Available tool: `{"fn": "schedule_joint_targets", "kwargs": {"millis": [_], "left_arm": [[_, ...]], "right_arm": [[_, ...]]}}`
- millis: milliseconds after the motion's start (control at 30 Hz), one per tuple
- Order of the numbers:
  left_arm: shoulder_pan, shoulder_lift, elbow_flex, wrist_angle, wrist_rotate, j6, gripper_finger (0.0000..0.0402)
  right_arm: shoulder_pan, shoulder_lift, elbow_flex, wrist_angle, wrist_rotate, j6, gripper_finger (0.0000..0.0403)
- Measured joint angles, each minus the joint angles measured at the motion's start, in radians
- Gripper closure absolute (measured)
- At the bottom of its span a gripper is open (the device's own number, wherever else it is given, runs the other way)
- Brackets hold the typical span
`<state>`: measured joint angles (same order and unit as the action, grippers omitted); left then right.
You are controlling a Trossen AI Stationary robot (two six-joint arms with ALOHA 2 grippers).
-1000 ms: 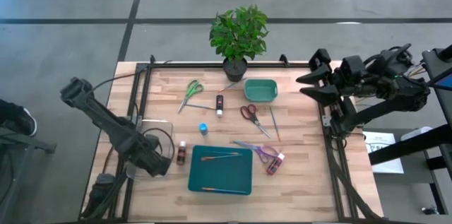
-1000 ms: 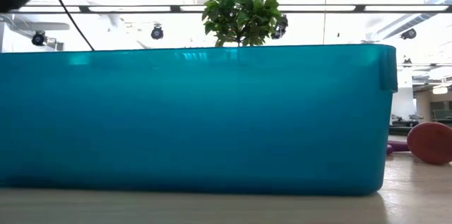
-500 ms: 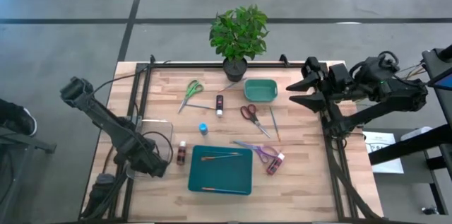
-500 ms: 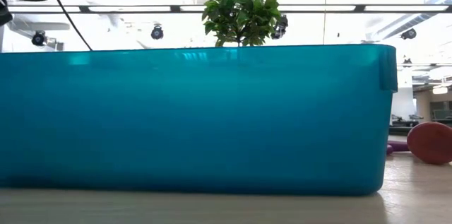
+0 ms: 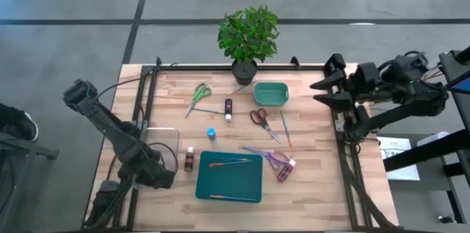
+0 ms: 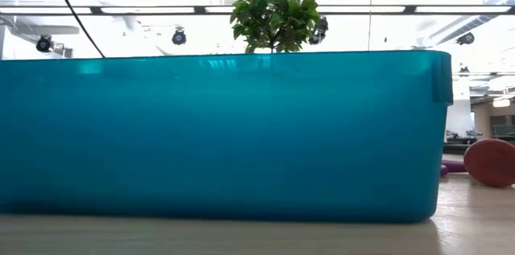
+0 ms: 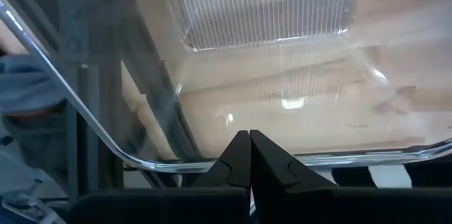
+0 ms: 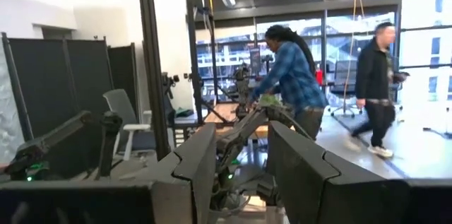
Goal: Pick & Place Paint Supplies
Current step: Adjust the transparent bin
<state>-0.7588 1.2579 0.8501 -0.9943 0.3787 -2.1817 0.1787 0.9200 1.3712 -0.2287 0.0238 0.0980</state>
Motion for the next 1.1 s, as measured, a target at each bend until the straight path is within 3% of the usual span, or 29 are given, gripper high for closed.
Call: {"fn": "schedule_joint_targets", "kwargs": {"millis": [300, 1100], "left_arm": [[-0.043, 0.0, 0.0, 0.051, 0.045, -0.037, 0.0401], [-0.044, 0.0, 0.002, 0.125, 0.016, -0.036, 0.0401]], "right_arm": [[0.0, -0.042, 0.0, -0.001, 0.0, -0.013, 0.0274], [0.0, -0.048, -0.02, -0.006, 0.002, -0.023, 0.0274]]}}
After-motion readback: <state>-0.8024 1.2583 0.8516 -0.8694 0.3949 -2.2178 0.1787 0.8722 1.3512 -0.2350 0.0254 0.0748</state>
